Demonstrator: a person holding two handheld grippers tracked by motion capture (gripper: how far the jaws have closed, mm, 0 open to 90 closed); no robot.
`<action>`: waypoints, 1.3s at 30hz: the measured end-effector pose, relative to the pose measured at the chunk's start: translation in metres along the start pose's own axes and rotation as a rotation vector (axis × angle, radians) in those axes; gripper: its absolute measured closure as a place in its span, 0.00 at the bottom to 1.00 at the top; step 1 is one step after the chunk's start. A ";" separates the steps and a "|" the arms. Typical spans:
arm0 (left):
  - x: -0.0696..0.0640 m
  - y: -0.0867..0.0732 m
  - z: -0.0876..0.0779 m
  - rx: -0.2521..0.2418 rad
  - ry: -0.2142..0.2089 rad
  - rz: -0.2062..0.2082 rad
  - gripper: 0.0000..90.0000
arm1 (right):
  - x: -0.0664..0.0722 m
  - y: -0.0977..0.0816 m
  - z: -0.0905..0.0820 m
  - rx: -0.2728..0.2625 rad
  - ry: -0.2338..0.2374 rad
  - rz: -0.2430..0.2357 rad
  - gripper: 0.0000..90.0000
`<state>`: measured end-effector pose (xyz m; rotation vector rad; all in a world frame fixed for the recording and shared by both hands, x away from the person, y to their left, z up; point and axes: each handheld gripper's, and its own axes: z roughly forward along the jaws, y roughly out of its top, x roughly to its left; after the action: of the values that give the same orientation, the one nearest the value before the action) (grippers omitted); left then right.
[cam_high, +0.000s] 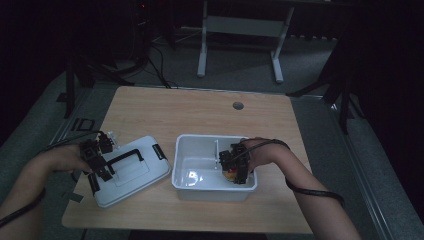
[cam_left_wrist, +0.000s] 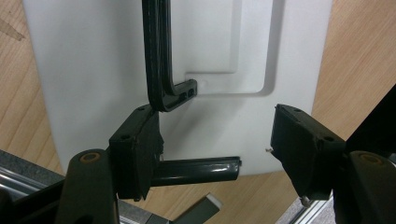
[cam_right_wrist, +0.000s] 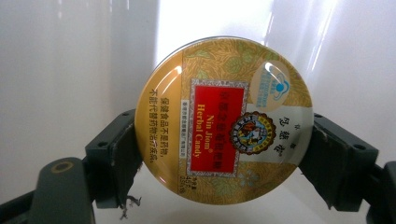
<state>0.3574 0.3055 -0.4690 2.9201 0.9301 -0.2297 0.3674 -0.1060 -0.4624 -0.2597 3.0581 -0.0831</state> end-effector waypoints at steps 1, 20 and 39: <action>0.000 0.000 0.000 0.001 0.001 0.000 0.36 | 0.000 0.001 0.002 0.010 -0.001 0.004 0.22; 0.000 0.000 0.000 0.005 0.009 0.002 0.36 | -0.013 0.002 0.017 0.054 0.033 0.079 0.21; -0.001 -0.002 -0.002 0.000 0.015 -0.005 0.36 | -0.008 -0.009 -0.041 -0.079 -0.001 0.102 0.14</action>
<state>0.3560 0.3069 -0.4666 2.9236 0.9393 -0.2088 0.3739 -0.1117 -0.4207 -0.1086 3.0712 0.0439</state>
